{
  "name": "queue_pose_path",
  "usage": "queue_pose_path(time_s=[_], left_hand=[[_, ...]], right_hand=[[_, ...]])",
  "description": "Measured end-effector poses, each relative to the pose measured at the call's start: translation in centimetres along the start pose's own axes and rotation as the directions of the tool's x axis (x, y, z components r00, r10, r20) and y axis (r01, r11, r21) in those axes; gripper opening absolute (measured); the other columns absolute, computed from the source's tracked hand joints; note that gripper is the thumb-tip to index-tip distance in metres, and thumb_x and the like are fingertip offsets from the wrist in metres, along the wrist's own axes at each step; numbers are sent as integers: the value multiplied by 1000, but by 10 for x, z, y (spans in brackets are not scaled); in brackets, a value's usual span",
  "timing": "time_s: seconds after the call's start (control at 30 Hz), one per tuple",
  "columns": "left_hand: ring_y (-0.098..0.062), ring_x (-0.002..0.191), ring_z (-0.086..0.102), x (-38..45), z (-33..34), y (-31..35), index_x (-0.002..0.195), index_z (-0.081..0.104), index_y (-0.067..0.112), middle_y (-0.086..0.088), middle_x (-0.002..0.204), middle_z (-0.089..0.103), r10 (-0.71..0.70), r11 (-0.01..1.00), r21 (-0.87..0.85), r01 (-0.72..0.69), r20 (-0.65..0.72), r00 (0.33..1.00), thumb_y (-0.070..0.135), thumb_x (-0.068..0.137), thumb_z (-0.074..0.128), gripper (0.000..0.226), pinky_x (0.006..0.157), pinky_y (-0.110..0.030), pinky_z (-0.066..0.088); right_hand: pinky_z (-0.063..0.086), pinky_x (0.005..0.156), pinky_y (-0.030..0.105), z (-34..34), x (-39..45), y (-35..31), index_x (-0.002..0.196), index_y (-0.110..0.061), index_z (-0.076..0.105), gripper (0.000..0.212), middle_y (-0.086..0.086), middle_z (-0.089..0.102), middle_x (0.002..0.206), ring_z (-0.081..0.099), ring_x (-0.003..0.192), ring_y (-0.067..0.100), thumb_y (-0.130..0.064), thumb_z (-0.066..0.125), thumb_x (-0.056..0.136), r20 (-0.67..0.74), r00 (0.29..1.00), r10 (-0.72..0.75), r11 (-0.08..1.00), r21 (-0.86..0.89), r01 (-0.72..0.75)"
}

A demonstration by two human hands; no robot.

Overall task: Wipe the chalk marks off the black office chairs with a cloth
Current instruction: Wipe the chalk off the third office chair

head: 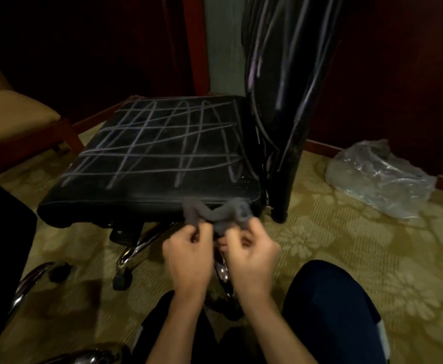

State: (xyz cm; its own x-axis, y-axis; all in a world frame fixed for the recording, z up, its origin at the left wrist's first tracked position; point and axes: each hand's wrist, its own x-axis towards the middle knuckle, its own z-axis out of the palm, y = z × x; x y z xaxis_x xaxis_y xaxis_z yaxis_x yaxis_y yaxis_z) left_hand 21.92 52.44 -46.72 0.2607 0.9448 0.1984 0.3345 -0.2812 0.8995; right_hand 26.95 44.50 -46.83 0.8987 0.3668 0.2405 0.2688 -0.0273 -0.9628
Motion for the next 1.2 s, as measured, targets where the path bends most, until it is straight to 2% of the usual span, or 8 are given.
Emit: queue_pose_path(time_s=[0.07, 0.17, 0.27, 0.4, 0.73, 0.93, 1.1, 1.2], left_hand=[[-10, 43, 51, -23, 19, 28, 50, 58, 12, 1, 45, 56, 88, 993, -84, -81, 79, 993, 44, 86, 57, 48, 47, -29, 42], [-22, 54, 61, -45, 48, 70, 64, 71, 10, -6, 56, 65, 208, 978, -24, -207, 137, 968, 56, 79, 44, 55, 54, -32, 44], [-21, 71, 66, -44, 59, 89, 78, 79, 19, -1, 69, 72, 164, 984, 42, -175, 185, 969, 63, 74, 31, 65, 67, -33, 46], [-10, 61, 59, -29, 51, 79, 64, 72, 17, 5, 60, 67, 118, 989, 64, -134, 208, 971, 54, 87, 47, 49, 64, -35, 48], [-15, 44, 43, -27, 20, 51, 48, 47, 12, 5, 42, 46, 64, 997, -56, -56, 149, 987, 31, 92, 60, 50, 53, -40, 40], [-5, 40, 41, -41, -16, 14, 45, 42, 19, 10, 40, 45, -2, 991, -137, 11, 64, 998, 13, 92, 67, 54, 43, -15, 29], [-2, 40, 32, -47, -44, -4, 47, 37, 27, 12, 42, 39, 101, 979, -172, -112, -70, 992, 41, 86, 56, 46, 44, -17, 24], [-3, 39, 34, -46, -53, 3, 46, 39, 28, 12, 42, 42, 103, 968, -220, -120, -87, 991, 21, 93, 66, 54, 43, -12, 23]], right_hand=[[54, 53, 39, -42, 6, -4, 75, -17, 59, 17, -1, 66, 64, 63, 56, 17, -25, 60, 90, -177, 984, -13, 1000, 26, 18], [51, 58, 23, -87, 45, 0, 82, -20, 63, 19, -5, 67, 68, 62, 64, 8, -10, 58, 97, -267, 962, 53, 978, 208, 4], [53, 65, 20, -93, 86, 2, 96, -15, 68, 18, -2, 72, 80, 68, 76, 8, -8, 52, 100, -62, 989, 137, 944, 310, -111], [53, 70, 23, -87, 101, 4, 104, -12, 67, 18, -1, 74, 89, 70, 86, 12, -9, 49, 102, 120, 984, 132, 947, 280, -161], [50, 72, 24, -65, 58, -8, 104, -20, 67, 19, -9, 72, 87, 66, 84, 4, -12, 50, 102, 189, 976, 108, 967, 208, -148], [55, 84, 27, -37, 5, -16, 111, -18, 64, 18, 1, 73, 100, 70, 97, 10, -15, 49, 103, 283, 943, 175, 946, 216, -241], [52, 64, 23, -8, -17, -22, 99, -14, 65, 17, -2, 71, 78, 68, 75, 10, -11, 48, 103, 291, 927, 238, 922, 233, -310], [50, 65, 25, 2, -13, -37, 103, -16, 65, 15, -6, 68, 75, 65, 73, 8, -14, 50, 102, 265, 943, 204, 928, 254, -272]])
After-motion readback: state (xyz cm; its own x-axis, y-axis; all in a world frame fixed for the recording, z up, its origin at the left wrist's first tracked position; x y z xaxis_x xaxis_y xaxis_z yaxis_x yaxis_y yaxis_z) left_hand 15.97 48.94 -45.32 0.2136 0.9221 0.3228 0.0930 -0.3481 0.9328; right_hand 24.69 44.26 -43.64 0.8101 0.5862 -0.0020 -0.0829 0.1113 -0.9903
